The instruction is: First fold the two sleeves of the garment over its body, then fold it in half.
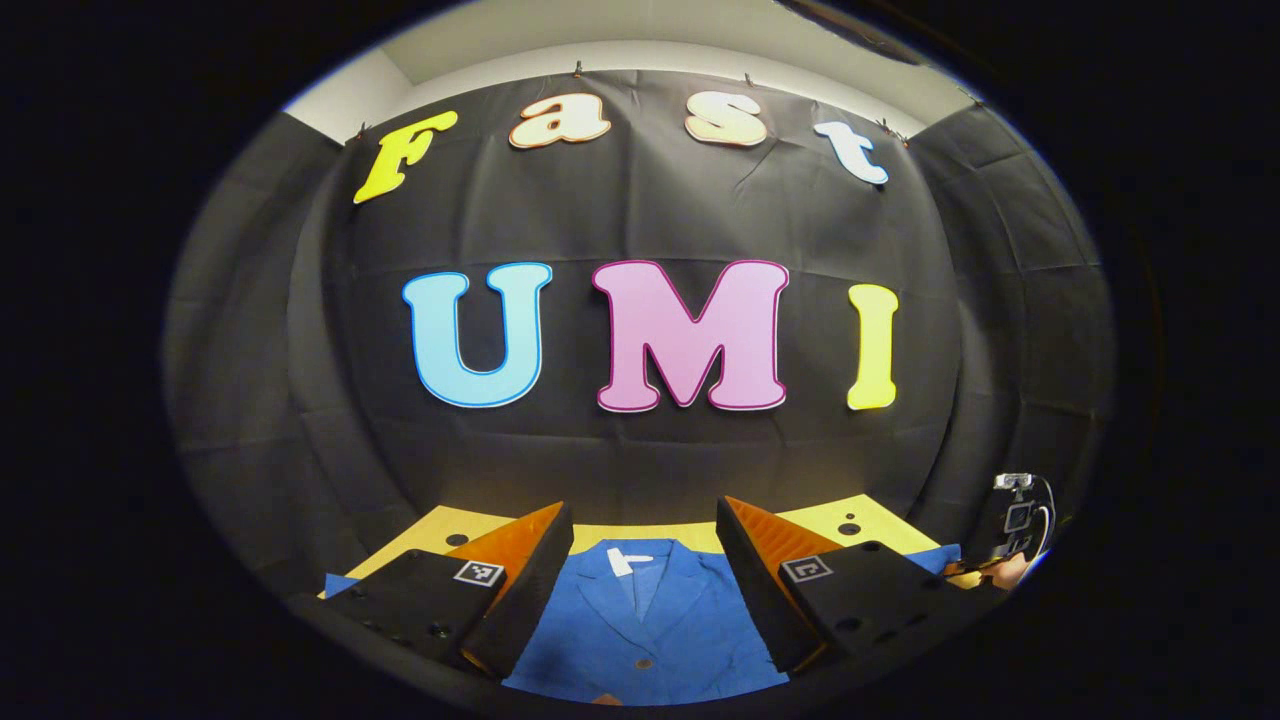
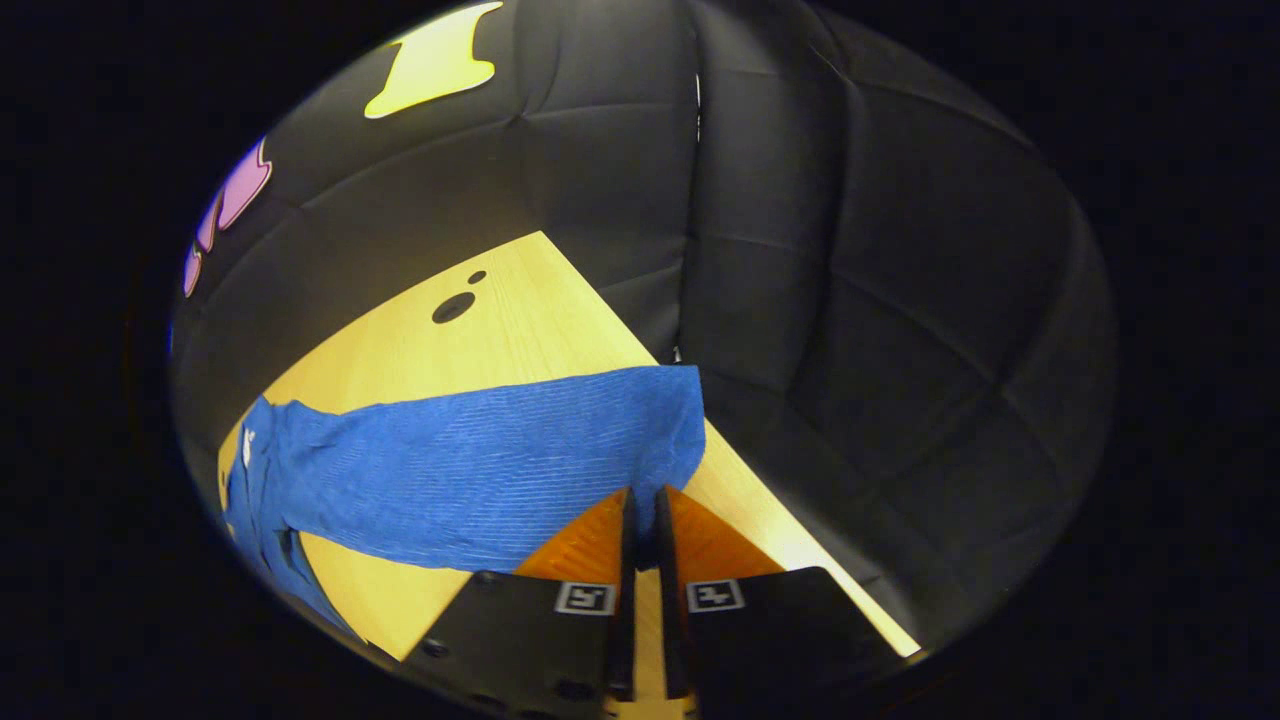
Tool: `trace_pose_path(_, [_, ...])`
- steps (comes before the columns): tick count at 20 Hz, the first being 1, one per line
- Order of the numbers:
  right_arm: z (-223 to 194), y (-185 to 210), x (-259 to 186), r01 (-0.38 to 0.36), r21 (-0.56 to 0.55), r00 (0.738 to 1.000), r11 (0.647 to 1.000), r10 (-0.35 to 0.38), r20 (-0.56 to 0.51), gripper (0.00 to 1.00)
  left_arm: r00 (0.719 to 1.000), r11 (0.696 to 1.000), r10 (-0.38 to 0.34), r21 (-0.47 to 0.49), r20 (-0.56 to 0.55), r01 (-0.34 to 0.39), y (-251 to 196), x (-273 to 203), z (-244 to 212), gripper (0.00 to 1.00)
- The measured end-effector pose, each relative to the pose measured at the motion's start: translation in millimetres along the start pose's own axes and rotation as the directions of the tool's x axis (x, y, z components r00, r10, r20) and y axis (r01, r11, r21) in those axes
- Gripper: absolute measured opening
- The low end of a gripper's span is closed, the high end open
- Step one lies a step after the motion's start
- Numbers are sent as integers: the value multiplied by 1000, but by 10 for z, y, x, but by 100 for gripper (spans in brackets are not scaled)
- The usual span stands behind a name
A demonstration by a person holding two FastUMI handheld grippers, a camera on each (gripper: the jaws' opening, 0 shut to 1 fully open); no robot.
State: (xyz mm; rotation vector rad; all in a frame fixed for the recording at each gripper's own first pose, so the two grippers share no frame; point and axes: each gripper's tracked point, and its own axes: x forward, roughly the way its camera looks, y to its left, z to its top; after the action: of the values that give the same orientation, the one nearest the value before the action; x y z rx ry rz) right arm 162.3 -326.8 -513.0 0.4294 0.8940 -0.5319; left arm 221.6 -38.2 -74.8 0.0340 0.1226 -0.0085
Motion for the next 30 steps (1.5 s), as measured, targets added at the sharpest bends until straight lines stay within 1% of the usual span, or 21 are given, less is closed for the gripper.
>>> trace_pose_path(2, [15,7,-25,3,6,1000,1000,-3,5,0,1000,1000,-5,11,0,5,42,-17,16,83])
trace_pose_path(3, [42,90,-102,-19,-19,1000,1000,19,9,2,1000,1000,-10,16,6,10,81,-43,41,83])
trace_pose_path(5, [187,213,-309,-37,-68,997,997,42,68,2,1000,1000,-19,11,18,18,193,-104,43,83])
trace_pose_path(6, [259,276,-442,-34,-64,994,997,40,98,2,1000,1000,-20,2,10,20,248,-128,-10,83])
trace_pose_path(7, [374,349,-596,-21,-51,990,998,28,140,2,1000,1000,-6,-10,-4,6,355,-157,-72,83])
trace_pose_path(9, [549,559,-983,-23,-61,975,998,36,220,2,1000,999,14,-38,-20,-14,617,-233,-148,83])
trace_pose_path(11, [704,802,-1480,-24,-100,949,995,54,310,1,999,998,14,-57,-30,-16,875,-337,-205,83])
trace_pose_path(13, [887,1185,-1998,-44,-140,920,989,94,380,1,999,998,33,-61,-36,-35,1238,-454,-280,83])
trace_pose_path(15, [988,1529,-2508,-64,-169,898,984,131,420,1,997,995,63,-80,-34,-66,1638,-549,-336,83])
trace_pose_path(16, [1042,1777,-2733,-85,-175,885,981,154,439,1,996,992,77,-94,-34,-80,1826,-606,-397,83])
trace_pose_path(17, [1058,2065,-2945,-112,-172,878,979,178,445,1,995,990,89,-106,-38,-93,2001,-653,-441,83])
trace_pose_path(18, [989,2509,-3104,-149,-185,860,971,220,461,1,993,987,108,-112,-40,-112,2196,-688,-498,83])
trace_pose_path(19, [938,2857,-3285,-176,-221,841,959,263,474,1,991,985,129,-111,-42,-133,2390,-707,-540,83])
trace_pose_path(21, [843,3542,-3462,-202,-314,788,928,344,510,1,985,981,165,-101,-40,-168,2727,-746,-625,83])
trace_pose_path(23, [570,4182,-3483,-238,-376,786,896,405,467,1,981,977,189,-90,-47,-193,3003,-783,-718,83])
trace_pose_path(24, [421,4446,-3388,-255,-395,799,883,422,428,1,979,975,200,-87,-50,-204,3133,-797,-769,83])
trace_pose_path(26, [147,4984,-3095,-268,-471,806,840,464,368,1,974,971,219,-89,-50,-223,3365,-793,-863,83])
trace_pose_path(27, [-2,5235,-2893,-276,-521,805,808,490,333,1,972,969,227,-89,-64,-232,3473,-808,-950,83])
trace_pose_path(28, [-256,5411,-2656,-281,-554,832,784,487,267,1,967,965,241,-85,-84,-248,3591,-839,-1092,83])
trace_pose_path(30, [-768,5722,-2299,-320,-590,864,741,484,141,1,956,958,270,-70,-117,-279,3805,-885,-1288,83])
